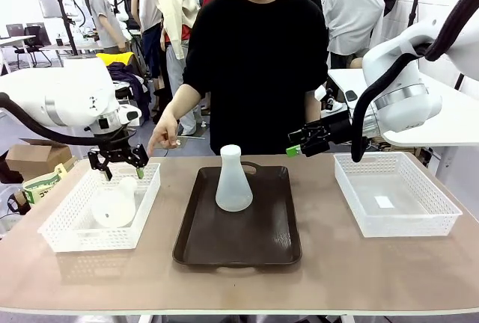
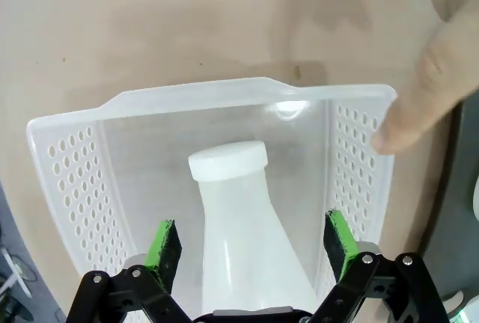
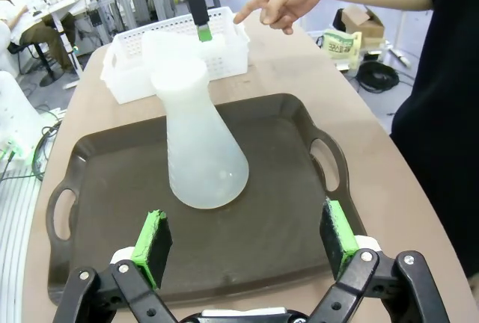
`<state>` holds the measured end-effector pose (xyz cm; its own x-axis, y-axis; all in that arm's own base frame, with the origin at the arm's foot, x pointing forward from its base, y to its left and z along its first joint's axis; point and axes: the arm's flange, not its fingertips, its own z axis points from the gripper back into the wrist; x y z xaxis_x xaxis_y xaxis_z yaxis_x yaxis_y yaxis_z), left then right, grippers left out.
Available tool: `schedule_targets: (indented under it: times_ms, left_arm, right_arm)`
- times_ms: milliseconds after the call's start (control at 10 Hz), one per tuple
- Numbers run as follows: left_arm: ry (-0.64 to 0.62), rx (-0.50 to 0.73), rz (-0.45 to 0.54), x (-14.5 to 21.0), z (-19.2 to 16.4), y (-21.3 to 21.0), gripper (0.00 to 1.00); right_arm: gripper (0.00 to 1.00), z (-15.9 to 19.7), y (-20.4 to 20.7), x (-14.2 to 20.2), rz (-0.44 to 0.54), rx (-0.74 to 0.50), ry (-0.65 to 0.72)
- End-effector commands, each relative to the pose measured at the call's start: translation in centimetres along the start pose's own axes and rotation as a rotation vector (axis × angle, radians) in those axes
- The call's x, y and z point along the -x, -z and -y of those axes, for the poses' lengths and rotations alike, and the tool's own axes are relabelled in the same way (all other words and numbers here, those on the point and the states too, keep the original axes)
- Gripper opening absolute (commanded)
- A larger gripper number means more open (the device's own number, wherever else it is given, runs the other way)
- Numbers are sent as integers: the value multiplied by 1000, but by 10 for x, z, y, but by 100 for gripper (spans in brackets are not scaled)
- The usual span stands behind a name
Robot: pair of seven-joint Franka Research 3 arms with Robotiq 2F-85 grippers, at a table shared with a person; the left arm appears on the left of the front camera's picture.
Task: Prepare the laboratory tools.
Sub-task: Pick up the Big flask that the person points to.
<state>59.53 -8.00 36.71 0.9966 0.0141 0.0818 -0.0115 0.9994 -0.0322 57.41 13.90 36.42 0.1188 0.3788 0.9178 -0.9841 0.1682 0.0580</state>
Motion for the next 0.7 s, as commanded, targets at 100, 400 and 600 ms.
schedule_targets:
  times_ms: [100,400,600]
  left_arm:
    - [-105,4,6,-10,-4,20,100]
    - [-129,0,-5,-14,-10,37,100]
    - [-125,20,-20,-18,-12,42,100]
  right_arm:
    - [100,1,0,0,-5,-4,-1]
    - [100,1,0,0,-5,-4,-1]
    - [100,1,0,0,-5,-4,-1]
